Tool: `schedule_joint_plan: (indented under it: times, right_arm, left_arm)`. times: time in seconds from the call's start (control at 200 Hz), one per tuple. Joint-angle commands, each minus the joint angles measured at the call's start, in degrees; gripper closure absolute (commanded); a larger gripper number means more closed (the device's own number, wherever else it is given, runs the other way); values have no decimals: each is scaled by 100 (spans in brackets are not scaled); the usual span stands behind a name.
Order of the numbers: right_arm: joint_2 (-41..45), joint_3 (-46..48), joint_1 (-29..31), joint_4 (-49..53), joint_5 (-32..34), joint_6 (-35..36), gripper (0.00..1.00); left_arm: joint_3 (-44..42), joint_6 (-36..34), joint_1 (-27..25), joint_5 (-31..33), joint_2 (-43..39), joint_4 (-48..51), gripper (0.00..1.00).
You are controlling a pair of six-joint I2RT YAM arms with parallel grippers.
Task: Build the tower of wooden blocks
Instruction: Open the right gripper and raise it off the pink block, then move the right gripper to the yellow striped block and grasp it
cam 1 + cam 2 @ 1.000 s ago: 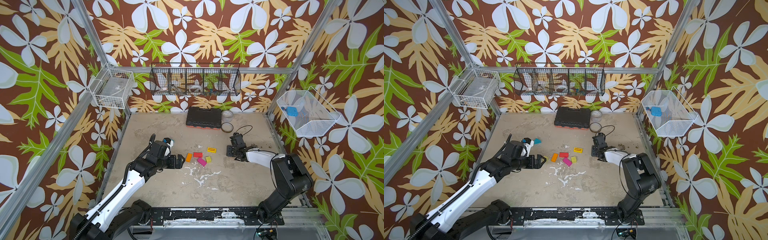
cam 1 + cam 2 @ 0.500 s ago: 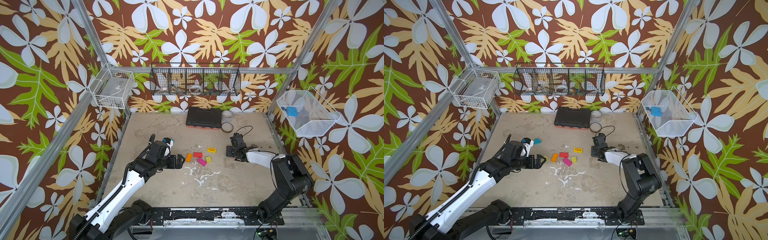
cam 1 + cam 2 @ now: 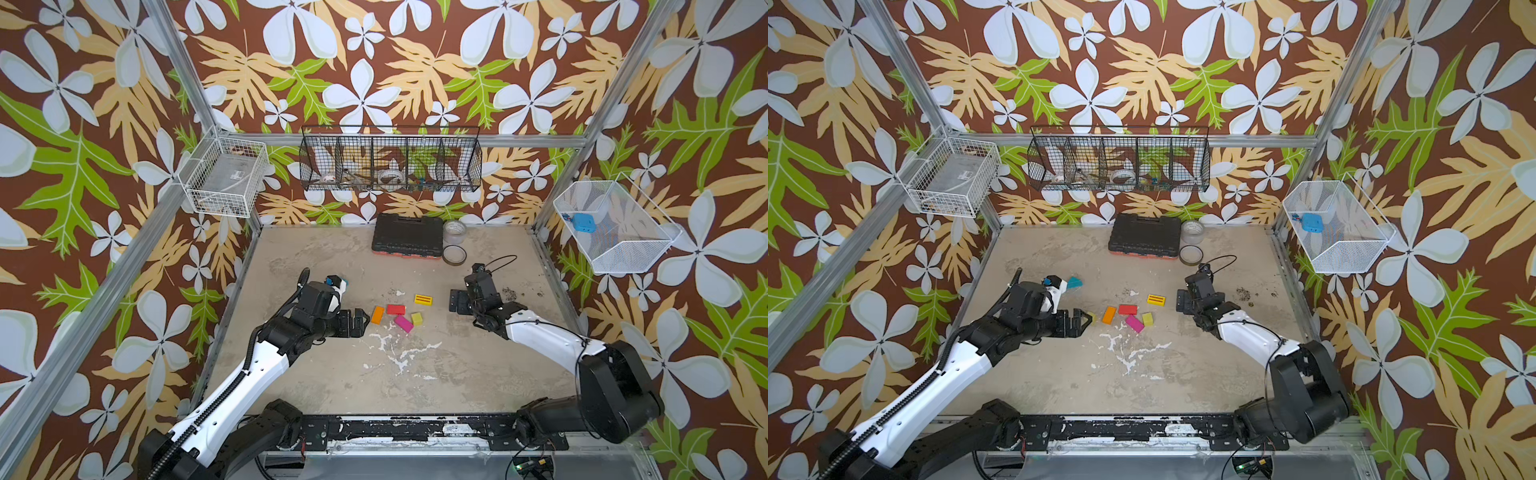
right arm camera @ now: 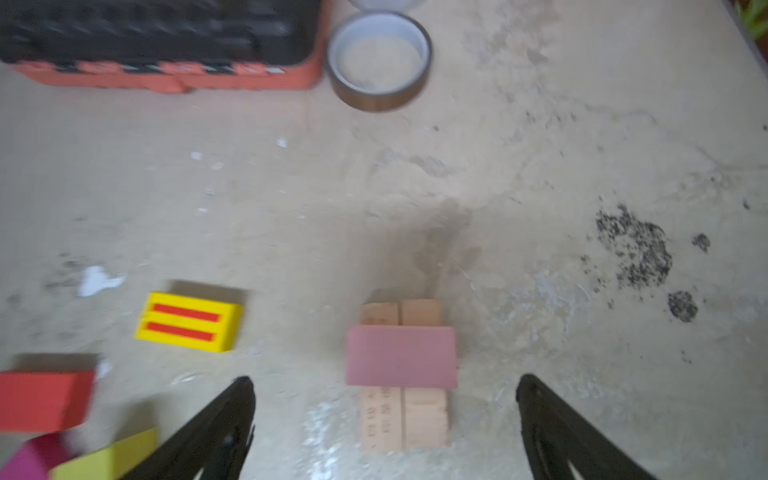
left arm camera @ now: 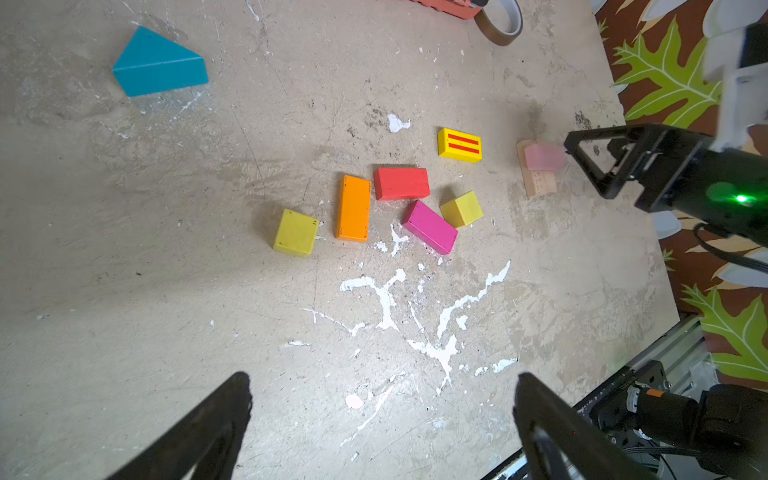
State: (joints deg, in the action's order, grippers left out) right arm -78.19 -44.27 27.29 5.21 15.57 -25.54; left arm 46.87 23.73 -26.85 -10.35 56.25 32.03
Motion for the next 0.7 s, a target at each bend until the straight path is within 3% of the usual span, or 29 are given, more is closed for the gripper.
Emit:
schedule_joint_plan:
  times: [0.0, 0.13, 0.275, 0.411, 0.496, 0.696]
  right_arm:
    - [302, 30, 583, -203, 154, -79, 2]
    - [237, 36, 1337, -664, -20, -4, 5]
    - [-306, -206, 1714, -536, -196, -6, 14]
    - [-598, -54, 2047, -774, -83, 225, 14]
    - [-953, -209, 2078, -620, 159, 115, 13]
    - [-1676, -794, 2079, -22, 237, -189, 26]
  left_arm:
    - [6, 9, -13, 71, -21, -74, 0]
    - [6, 25, -13, 127, -51, -74, 0]
    - [1, 47, -13, 163, -31, -78, 0]
    - [15, 70, -13, 243, 43, -51, 0]
    - [20, 88, -13, 306, 39, -22, 0]
    - [6, 71, -13, 282, -238, -70, 0]
